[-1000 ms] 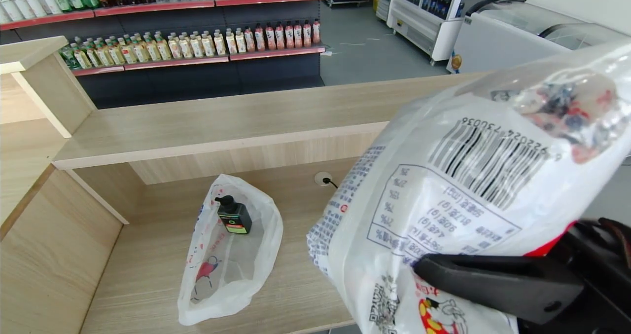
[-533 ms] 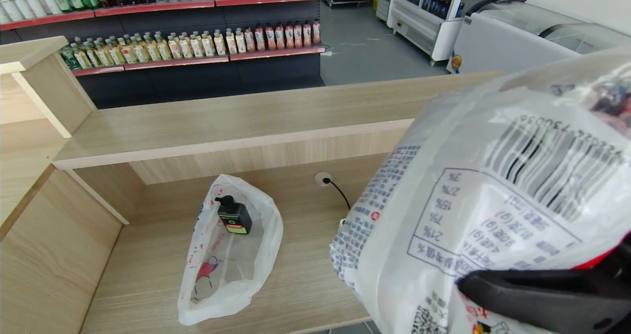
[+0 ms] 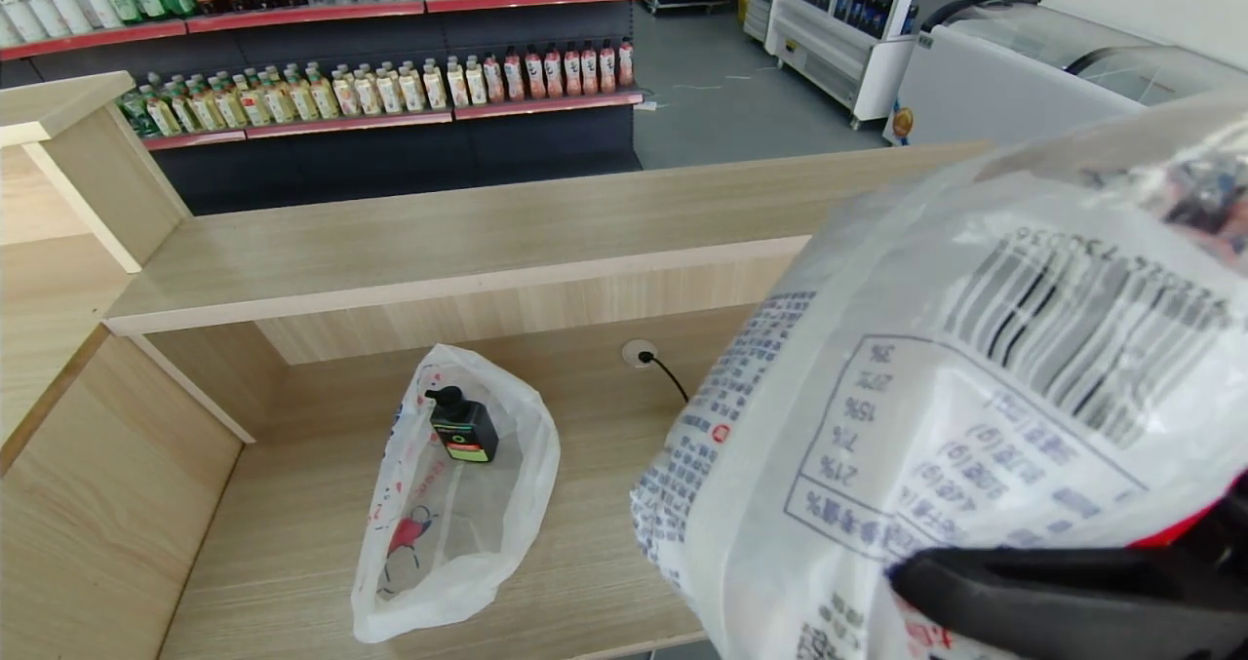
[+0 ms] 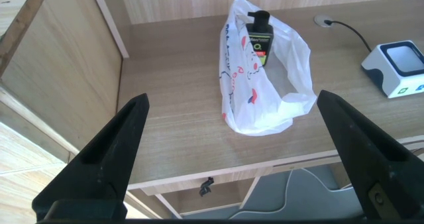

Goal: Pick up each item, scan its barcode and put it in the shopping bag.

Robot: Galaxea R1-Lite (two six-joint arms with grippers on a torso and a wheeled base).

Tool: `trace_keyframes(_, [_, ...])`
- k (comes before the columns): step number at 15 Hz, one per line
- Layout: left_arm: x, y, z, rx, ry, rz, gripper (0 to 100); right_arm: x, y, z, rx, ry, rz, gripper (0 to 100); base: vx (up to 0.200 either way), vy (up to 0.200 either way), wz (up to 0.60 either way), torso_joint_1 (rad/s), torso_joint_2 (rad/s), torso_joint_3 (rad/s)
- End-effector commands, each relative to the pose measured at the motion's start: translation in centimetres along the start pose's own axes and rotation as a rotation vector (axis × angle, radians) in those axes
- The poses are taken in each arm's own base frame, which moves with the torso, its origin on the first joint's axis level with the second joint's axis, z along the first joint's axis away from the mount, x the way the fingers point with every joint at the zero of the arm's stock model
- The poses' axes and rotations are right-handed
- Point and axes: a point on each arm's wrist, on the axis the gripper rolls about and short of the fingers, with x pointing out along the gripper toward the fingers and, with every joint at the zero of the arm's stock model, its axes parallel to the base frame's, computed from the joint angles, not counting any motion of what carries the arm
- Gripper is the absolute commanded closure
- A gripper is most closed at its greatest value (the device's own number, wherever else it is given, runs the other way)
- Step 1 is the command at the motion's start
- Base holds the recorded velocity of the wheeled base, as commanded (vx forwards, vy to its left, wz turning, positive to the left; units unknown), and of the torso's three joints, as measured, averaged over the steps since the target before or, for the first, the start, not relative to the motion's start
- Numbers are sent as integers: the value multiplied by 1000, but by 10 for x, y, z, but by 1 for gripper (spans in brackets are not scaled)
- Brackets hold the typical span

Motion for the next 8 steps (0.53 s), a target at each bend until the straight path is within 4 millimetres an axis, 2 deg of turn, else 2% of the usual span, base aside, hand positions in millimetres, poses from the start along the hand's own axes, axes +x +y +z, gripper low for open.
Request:
trace_keyframes(1, [0, 0, 0, 0, 0, -1, 0, 2, 3, 4, 30, 10, 61, 100, 0, 0, 0, 0, 0, 0])
trace_keyframes(4, [0, 0, 0, 0, 2, 1, 0, -2, 0, -1, 224, 67, 217, 100, 0, 0, 0, 0, 0, 0])
trace_keyframes(7, [0, 0, 0, 0, 0, 1, 0, -10, 2, 2, 508, 114, 512, 100, 0, 0, 0, 0, 0, 0])
trace_keyframes(8, [0, 0, 0, 0, 0, 1, 0, -13, 2, 1, 566, 120, 564, 100, 0, 0, 0, 0, 0, 0])
